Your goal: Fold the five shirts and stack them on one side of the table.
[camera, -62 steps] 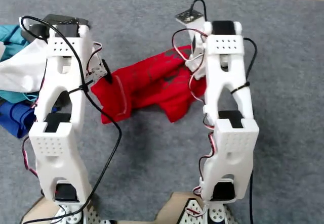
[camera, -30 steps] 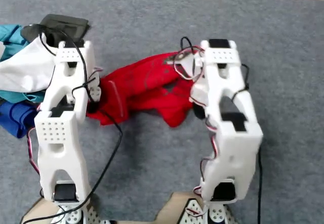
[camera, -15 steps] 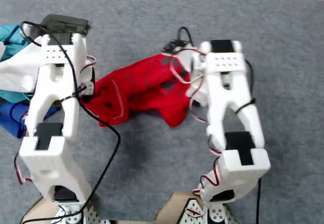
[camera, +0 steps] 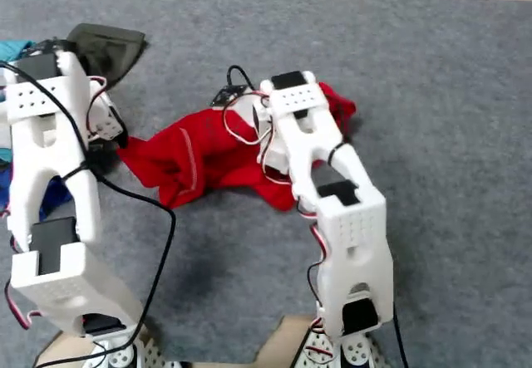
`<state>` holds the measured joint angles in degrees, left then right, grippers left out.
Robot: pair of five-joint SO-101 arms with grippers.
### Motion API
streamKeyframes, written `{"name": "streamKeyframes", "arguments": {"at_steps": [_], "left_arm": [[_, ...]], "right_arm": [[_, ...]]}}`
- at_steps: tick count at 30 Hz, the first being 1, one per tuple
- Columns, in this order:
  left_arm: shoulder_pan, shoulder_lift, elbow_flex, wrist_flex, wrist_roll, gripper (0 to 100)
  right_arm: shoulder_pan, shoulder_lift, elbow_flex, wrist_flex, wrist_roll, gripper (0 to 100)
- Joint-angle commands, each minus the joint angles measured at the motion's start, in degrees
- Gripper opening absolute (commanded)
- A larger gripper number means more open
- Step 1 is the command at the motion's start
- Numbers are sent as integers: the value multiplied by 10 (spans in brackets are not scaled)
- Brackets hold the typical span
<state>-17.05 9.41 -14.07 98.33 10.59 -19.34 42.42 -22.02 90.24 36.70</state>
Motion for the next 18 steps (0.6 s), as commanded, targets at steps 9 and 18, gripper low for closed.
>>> {"name": "streamKeyframes", "arguments": {"at_steps": [9,18], "left_arm": [[-9,-34,-5,-6,-1,214],[-9,-34,-35,-5,-1,215]], "right_arm": [[55,-61,-9,120,11,4],[69,-317,277,120,146,5]]}}
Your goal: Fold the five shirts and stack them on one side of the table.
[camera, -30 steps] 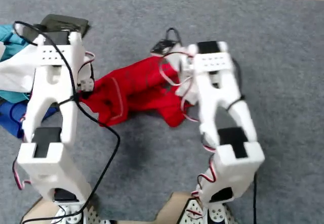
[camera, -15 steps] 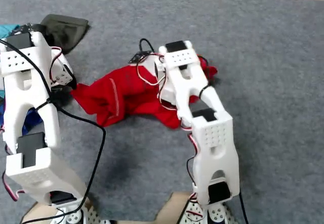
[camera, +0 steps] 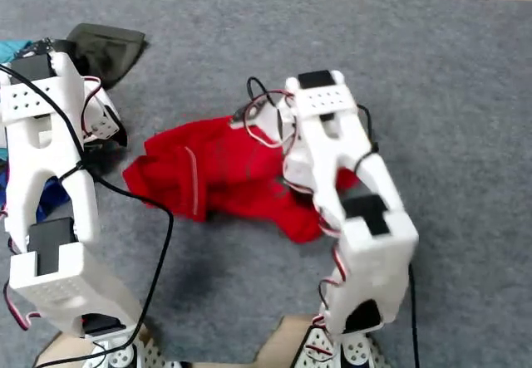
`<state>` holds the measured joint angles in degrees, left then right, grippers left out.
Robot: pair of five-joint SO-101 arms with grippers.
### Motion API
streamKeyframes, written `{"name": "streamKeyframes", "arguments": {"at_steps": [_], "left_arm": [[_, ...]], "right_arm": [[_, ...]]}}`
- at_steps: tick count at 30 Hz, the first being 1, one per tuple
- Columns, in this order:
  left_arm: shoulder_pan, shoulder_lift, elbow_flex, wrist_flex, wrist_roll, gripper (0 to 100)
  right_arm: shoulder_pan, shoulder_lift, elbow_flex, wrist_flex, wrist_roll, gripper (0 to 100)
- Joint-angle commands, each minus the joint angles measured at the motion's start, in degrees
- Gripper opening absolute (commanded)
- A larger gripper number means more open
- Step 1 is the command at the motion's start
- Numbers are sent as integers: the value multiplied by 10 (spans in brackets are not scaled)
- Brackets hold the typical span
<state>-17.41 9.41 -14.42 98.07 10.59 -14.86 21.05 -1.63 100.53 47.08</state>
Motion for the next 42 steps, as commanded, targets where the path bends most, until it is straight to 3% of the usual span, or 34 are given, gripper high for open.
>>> {"name": "streamKeyframes", "arguments": {"at_steps": [1,12,17,24,30,37,42], "left_arm": [[-4,-34,-38,-3,-1,215],[40,-29,-56,-12,4,215],[76,-22,-40,-101,63,215],[124,110,-47,-231,84,215],[123,250,-137,-251,86,210],[139,361,-215,-247,142,210],[156,382,-256,-199,154,205]], "right_arm": [[29,-129,97,17,57,5],[60,-345,235,17,188,45],[60,-459,224,17,191,154],[64,-552,160,17,187,167],[64,-507,107,-43,106,167],[64,-311,103,-281,-56,167],[65,-151,59,-411,-146,167]]}}
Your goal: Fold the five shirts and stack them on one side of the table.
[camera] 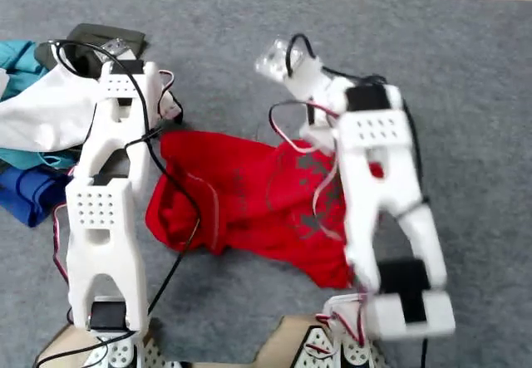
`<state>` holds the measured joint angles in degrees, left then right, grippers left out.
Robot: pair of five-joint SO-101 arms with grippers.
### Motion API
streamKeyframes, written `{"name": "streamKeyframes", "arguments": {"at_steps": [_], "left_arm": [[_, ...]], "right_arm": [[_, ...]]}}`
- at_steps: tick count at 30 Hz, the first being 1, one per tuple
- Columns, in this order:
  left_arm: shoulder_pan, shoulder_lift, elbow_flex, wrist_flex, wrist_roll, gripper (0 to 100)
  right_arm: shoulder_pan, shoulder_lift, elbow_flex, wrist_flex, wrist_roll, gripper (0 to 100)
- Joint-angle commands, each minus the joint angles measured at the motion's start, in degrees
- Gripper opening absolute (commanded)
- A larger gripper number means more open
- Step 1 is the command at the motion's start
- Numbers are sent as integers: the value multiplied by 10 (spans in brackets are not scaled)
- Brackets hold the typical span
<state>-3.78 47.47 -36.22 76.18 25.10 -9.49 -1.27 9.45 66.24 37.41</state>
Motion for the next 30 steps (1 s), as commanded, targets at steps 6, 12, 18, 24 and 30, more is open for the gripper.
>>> {"name": "streamKeyframes", "arguments": {"at_steps": [6,12,18,24,30], "left_arm": [[33,8,-57,26,9,18],[33,4,-91,75,6,19],[18,5,-240,251,0,22],[25,10,-187,247,-18,146],[45,15,-116,244,-18,218]], "right_arm": [[14,238,-180,-90,-150,167],[50,343,-278,-90,-173,167],[72,385,-334,-72,-178,167],[71,403,-345,-69,-174,167],[71,405,-345,-69,-174,167]]}}
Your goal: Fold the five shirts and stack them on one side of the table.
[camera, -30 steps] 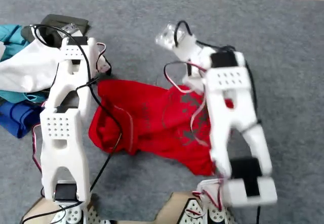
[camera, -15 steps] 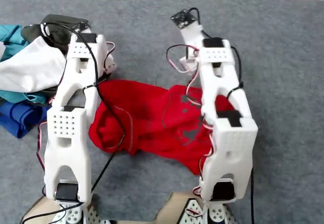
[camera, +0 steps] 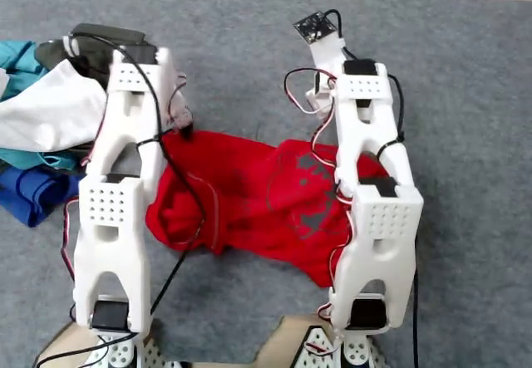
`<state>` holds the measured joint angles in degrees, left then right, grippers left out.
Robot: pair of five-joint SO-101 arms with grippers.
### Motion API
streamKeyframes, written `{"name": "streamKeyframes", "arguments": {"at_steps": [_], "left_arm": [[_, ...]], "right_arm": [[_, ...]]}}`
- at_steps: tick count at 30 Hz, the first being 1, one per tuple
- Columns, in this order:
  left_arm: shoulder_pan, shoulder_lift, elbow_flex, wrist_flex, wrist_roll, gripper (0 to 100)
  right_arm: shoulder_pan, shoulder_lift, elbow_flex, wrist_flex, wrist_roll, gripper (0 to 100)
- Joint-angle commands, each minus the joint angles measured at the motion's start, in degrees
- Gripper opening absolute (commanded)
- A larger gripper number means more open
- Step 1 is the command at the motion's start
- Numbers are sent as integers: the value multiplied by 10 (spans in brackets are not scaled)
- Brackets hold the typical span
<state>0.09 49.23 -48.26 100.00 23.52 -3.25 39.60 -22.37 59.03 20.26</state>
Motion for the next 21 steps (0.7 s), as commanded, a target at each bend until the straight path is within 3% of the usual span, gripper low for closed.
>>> {"name": "streamKeyframes", "arguments": {"at_steps": [1,5,10,14,21], "left_arm": [[6,4,3,1,-3,218],[7,45,-11,-22,-3,203],[4,94,-70,-65,-1,9],[4,94,-193,-59,41,18],[2,99,-480,9,33,19]], "right_arm": [[8,-4,-27,4,-3,167],[8,-4,-26,4,-3,167],[9,-4,-26,4,-3,167],[10,-7,-36,22,-3,167],[7,-17,-205,217,78,169]]}}
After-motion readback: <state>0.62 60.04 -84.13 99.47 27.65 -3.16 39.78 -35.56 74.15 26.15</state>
